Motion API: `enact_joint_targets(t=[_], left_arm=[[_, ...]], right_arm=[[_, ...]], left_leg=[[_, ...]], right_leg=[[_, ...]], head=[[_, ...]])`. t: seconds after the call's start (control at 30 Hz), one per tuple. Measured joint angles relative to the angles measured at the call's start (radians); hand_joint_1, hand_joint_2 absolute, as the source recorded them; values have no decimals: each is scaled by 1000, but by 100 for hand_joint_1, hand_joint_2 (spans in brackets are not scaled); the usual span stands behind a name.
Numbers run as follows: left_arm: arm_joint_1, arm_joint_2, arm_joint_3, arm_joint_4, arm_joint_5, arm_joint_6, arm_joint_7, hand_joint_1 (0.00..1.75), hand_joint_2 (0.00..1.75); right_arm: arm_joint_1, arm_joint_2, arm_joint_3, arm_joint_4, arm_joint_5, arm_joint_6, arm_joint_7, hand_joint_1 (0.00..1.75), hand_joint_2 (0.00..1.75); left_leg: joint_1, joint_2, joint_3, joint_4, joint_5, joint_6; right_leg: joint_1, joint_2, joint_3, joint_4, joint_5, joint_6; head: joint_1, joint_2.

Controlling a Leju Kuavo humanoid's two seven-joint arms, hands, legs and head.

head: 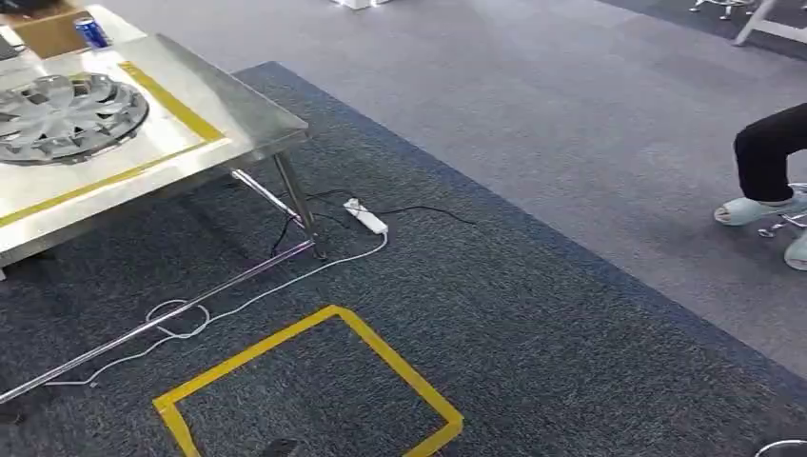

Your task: Take the parts from the cabinet and place them on the table.

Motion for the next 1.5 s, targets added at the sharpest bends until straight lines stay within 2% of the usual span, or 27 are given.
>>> enact_joint_targets(t=[0.03,0.07,0.1,0.23,0.27,0.3,0.33,0.4,0.43,0.5,0.57,0.6,0.63,0.77,0.83,0.87,0.93,0.97,1.03,1.1,1.13,1.27,1.3,1.33,1.37,1.43,1.5], left_arm=[[-1,0,0,0,0,14,-19,0,0],[-2,0,0,0,-6,31,-43,0,0],[-5,1,-1,0,-9,39,-48,0,0],[-10,0,-1,0,-15,70,-38,0,0],[-12,-2,-2,0,-18,81,-38,0,0],[-12,-2,-2,0,-19,86,-38,0,0],[-11,-2,-2,0,-20,89,-38,0,0],[-6,0,-3,0,-29,91,-29,0,0],[-4,0,-3,0,-31,91,-27,0,175],[-6,0,-4,0,-39,88,-26,0,175],[-9,0,-7,0,-46,85,-26,0,175],[-10,0,-11,0,-49,85,-26,0,175],[-11,2,-11,0,-49,85,-26,0,175],[-15,0,-12,0,-48,82,-26,0,175],[-17,-1,-13,0,-48,82,-27,0,175],[-16,-1,-13,0,-48,82,-27,0,175],[-13,1,-13,0,-47,82,-27,0,175],[-11,2,-13,0,-45,82,-27,0,175],[-11,3,-13,0,-37,86,-27,0,175],[-11,3,-12,0,-27,86,-31,0,175],[-10,4,-10,0,-26,85,-32,0,175],[-9,4,-5,0,-14,82,-32,0,175],[-9,4,-5,0,-14,82,-33,0,175],[-7,3,-4,0,-15,87,-34,0,175],[-4,3,-3,0,-15,88,-34,0,175],[1,5,-1,0,-15,85,-32,0,175],[2,5,0,0,-17,83,-29,0,175]], right_arm=[[0,0,0,0,-3,0,-1,0,0],[-1,0,0,0,-8,0,-1,0,0],[-2,0,0,0,-8,0,-1,0,0],[6,0,0,0,6,10,18,0,0],[8,0,0,0,10,11,21,0,0],[9,0,0,0,10,11,24,0,0],[8,0,0,0,11,11,26,0,0],[3,0,2,0,25,14,37,0,0],[3,0,3,0,26,14,39,0,0],[7,0,5,0,20,14,38,0,0],[11,-2,5,0,20,19,44,0,0],[9,-2,6,0,22,24,48,0,0],[6,-2,8,0,29,28,51,0,0],[9,-3,18,0,41,31,55,0,0],[9,-5,19,0,41,31,58,0,0],[8,-5,19,0,42,31,58,0,0],[7,-5,19,0,42,31,58,0,0],[9,-5,19,0,42,32,58,0,0],[11,-5,20,0,45,35,56,0,0],[10,-5,26,0,51,35,52,0,0],[9,-5,29,0,53,35,51,0,0],[12,-5,41,0,65,40,50,0,0],[13,-5,44,0,64,41,50,0,0],[11,-4,45,0,63,41,50,0,0],[7,-4,45,0,61,41,50,0,0],[0,-3,46,0,61,41,49,0,0],[1,-1,48,0,58,41,47,0,0]], left_leg=[[2,-6,34,-73,46,1],[6,-36,74,-158,87,0],[12,-93,94,-209,85,0],[5,-65,95,-221,87,23],[12,-47,96,-228,93,32],[11,-39,96,-229,94,37],[9,-27,96,-229,94,43],[4,9,95,-229,93,44],[4,21,95,-229,92,45],[4,50,95,-228,91,44],[6,69,100,-228,87,38],[5,80,106,-227,83,31],[-5,87,106,-224,77,23],[0,123,119,-234,78,-1],[6,50,103,-189,36,-9],[5,22,67,-111,-9,-8],[2,7,-15,47,-71,-5],[1,4,-35,78,-70,-3],[0,-1,-13,11,-1,5],[2,-34,56,-140,84,12],[5,-89,77,-194,96,15],[1,-66,86,-218,90,27],[5,-53,89,-228,95,35],[4,-41,92,-229,94,40],[2,-26,93,-229,93,45],[-1,7,95,-229,90,49],[-2,34,97,-229,87,49]], right_leg=[[-1,14,0,2,1,3],[-2,27,-1,4,1,7],[2,39,-6,12,1,15],[-9,78,-32,3,15,39],[-8,65,-32,10,11,42],[-2,7,-45,42,-15,45],[-3,-25,-71,95,-50,49],[-6,-55,-153,275,-135,56],[-8,-58,-173,319,-149,57],[-10,-62,-150,290,-117,59],[-11,-82,-61,136,-49,59],[-11,-140,2,34,-23,61],[-9,-154,10,23,-28,54],[-3,-102,-2,20,-21,20],[-8,-80,-1,17,-15,8],[-7,-67,-4,17,-14,2],[-4,-37,-8,17,-13,-2],[-2,-23,-8,17,-13,-4],[-1,8,-7,17,-11,-2],[-3,35,-6,17,-8,2],[-1,47,-10,19,-8,8],[-8,88,-33,14,1,37],[-8,58,-34,24,-3,37],[-2,-6,-50,57,-26,42],[-2,-34,-83,123,-64,46],[-4,-53,-160,279,-130,51],[-7,-58,-179,320,-127,55]], head=[[1,0],[0,0],[-2,0],[-1,0],[-1,0],[10,0],[18,0],[19,0],[19,0],[20,0],[20,0],[21,0],[25,0],[12,0],[7,0],[3,0],[0,0],[-1,0],[-2,0],[-2,0],[-3,0],[-3,0],[-3,0],[8,0],[14,0],[14,0],[14,0]])
